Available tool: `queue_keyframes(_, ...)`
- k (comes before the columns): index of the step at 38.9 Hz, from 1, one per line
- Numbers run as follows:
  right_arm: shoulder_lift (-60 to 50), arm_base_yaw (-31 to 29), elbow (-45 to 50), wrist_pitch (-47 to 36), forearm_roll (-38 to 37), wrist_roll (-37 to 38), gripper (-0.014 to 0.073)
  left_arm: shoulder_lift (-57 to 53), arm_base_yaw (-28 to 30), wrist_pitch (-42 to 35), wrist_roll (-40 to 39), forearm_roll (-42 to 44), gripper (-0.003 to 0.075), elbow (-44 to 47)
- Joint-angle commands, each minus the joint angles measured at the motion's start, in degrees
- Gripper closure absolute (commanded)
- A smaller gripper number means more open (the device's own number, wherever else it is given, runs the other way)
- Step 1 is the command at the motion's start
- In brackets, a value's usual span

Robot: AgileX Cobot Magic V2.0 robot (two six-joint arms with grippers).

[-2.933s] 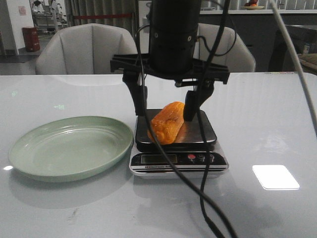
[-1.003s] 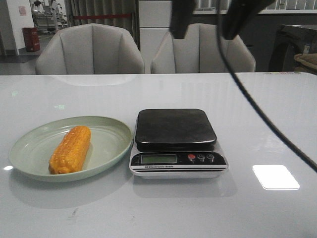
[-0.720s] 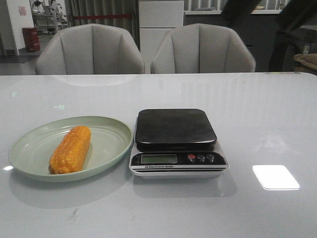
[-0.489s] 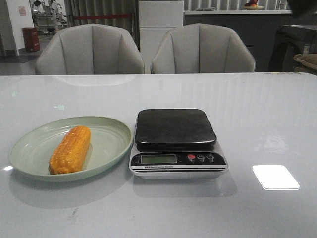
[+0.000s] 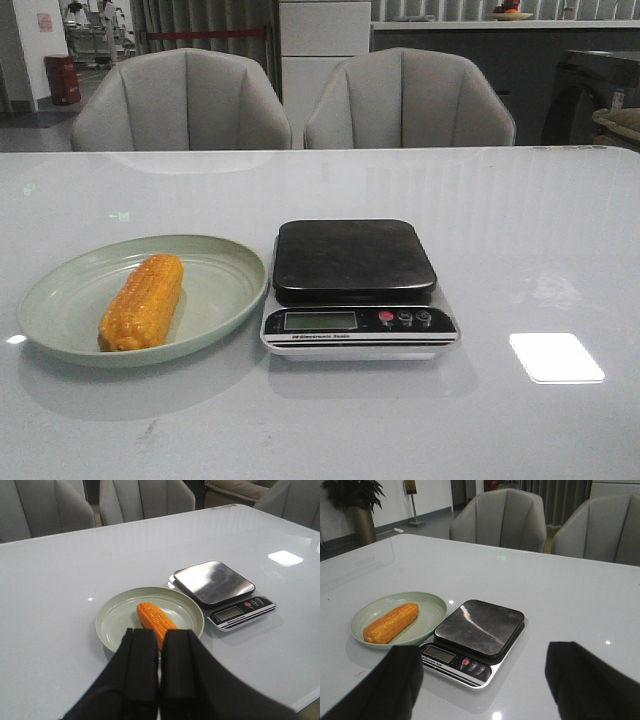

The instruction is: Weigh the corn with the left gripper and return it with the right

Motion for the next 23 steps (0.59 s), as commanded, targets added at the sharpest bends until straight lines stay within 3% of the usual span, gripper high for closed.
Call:
queue_keyframes(1, 0.4, -0.5, 1.0, -9.5, -1.0, -0.5, -0.0011, 0.1, 0.1, -4.0, -0.1, 0.4, 0.0606, -1.3)
queue_keyframes(4, 0.4, -0.5, 1.7, -9.6, -1.0, -0.5, 0.0018, 0.1, 0.1, -4.0, -0.1, 0.4, 0.0606, -1.3)
queue_keyframes(6, 0.4, -0.5, 1.7, -9.0, -1.0, -0.5, 0.0088, 0.1, 0.1, -4.0, -0.1, 0.4, 0.0606, -1.3)
queue_keyframes(11, 0.4, -0.5, 1.7, -7.3, -1.0, -0.5, 0.0457, 0.1, 0.1, -4.0, -0.1, 0.4, 0.0606, -1.3)
queue_keyframes(16, 0.4, -0.5, 1.7, -6.2, -0.9, -0.5, 0.0393, 0.1, 0.1, -4.0, -0.1, 0.4, 0.0606, -1.3)
queue_keyframes(23, 0.4, -0.4, 1.7, -6.3, -0.9, -0.5, 0.0397, 0.1, 0.1, -4.0, -0.1, 0.4, 0.0606, -1.3)
